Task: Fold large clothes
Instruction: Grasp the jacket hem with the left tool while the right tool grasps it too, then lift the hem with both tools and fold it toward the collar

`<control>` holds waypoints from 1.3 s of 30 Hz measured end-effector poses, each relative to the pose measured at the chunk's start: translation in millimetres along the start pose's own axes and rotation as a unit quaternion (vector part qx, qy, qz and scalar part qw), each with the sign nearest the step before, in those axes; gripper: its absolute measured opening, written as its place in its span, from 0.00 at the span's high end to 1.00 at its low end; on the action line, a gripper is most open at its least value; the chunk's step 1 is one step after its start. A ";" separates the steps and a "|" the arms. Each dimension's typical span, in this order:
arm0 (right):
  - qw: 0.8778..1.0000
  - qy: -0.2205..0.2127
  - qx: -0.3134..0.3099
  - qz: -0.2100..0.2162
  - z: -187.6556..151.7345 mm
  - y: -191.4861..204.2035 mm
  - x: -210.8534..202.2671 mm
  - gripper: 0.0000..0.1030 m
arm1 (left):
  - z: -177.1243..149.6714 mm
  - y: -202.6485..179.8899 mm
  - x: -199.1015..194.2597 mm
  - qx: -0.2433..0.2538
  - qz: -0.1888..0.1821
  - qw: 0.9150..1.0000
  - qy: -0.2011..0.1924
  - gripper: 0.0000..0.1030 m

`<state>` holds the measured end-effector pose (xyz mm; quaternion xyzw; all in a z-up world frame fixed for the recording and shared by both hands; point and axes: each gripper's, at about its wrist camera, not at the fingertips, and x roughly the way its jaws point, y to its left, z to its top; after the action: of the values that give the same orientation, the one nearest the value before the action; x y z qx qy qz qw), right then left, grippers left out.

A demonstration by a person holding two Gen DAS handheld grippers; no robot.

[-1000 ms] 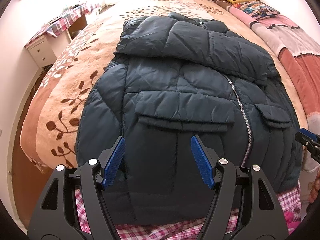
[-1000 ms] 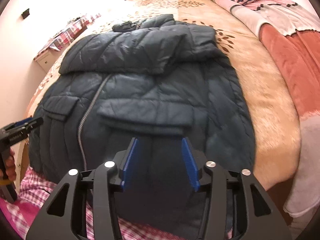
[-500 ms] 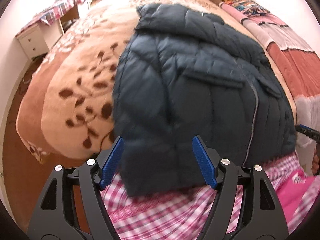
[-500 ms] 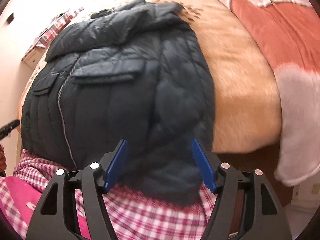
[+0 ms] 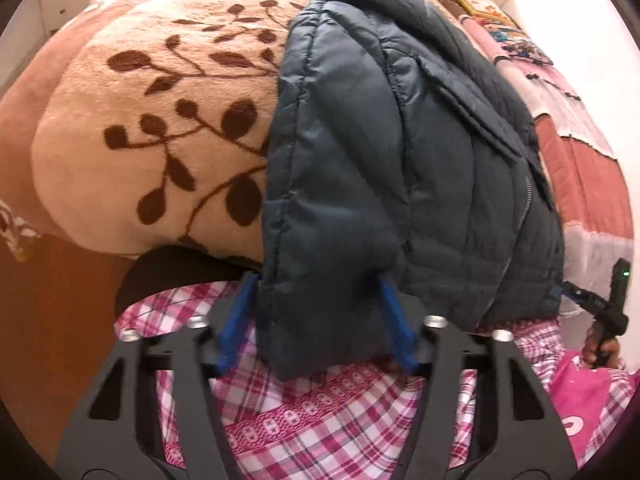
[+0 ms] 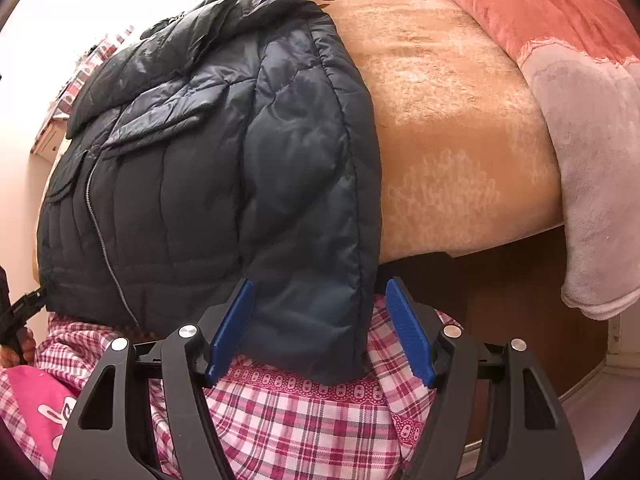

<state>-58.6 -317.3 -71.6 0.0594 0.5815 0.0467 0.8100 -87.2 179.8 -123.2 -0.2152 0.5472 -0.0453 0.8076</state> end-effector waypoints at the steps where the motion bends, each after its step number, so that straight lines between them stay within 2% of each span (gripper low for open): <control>1: 1.000 0.000 0.000 0.000 -0.3 0.0 0.4 0.34 | -0.1 0.0 2.1 -0.001 -0.005 1.000 0.004 0.61; 3: 1.000 0.000 0.001 -0.001 -1.7 -0.5 1.5 0.34 | -1.1 -1.3 3.4 0.002 -0.009 1.000 0.005 0.82; 6: 1.000 0.004 0.004 0.002 -2.4 -1.7 4.2 0.34 | -3.7 -5.9 -4.0 0.012 -0.022 1.000 -0.008 0.91; 8: 1.000 0.004 0.003 0.002 -2.9 -3.2 3.9 0.34 | -4.1 -11.4 -11.5 0.020 -0.025 0.999 -0.018 0.92; 11: 1.000 0.002 0.003 -0.001 -3.2 -4.3 4.5 0.27 | -3.8 -15.0 -25.5 0.021 -0.031 0.999 -0.033 0.92; 18: 1.000 0.007 0.001 0.015 -2.5 -7.0 13.4 0.27 | -0.4 -21.1 -45.3 0.028 -0.025 0.998 -0.054 0.92; 25: 0.999 0.033 0.018 0.032 -0.4 -16.5 35.9 0.28 | 1.7 -22.0 -51.5 0.026 -0.022 0.998 -0.057 0.92; 28: 0.995 0.053 0.041 0.070 -4.2 -25.9 44.5 0.49 | 1.5 -21.7 -52.0 0.024 -0.020 0.998 -0.056 0.92; 29: 0.994 0.057 0.047 0.084 -6.1 -27.6 45.4 0.59 | 1.9 -21.9 -52.1 0.024 -0.018 0.998 -0.056 0.92; 33: 0.992 0.047 0.037 0.108 -11.6 -27.3 37.1 0.83 | 2.1 -24.2 -55.5 0.026 -0.016 0.998 -0.062 0.92; 35: 0.989 0.031 0.050 0.137 -12.7 -31.4 23.2 0.89 | 2.5 -25.9 -61.7 0.027 -0.017 0.997 -0.069 0.92; 39: 0.977 -0.019 0.082 0.197 -12.6 -40.3 -14.1 0.90 | 4.9 -32.6 -88.0 0.032 -0.032 0.994 -0.103 0.92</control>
<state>-74.8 -358.7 -68.4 0.2398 0.5451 0.1561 0.7880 -112.4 179.0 -32.7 -0.2106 0.4519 -0.0663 0.8643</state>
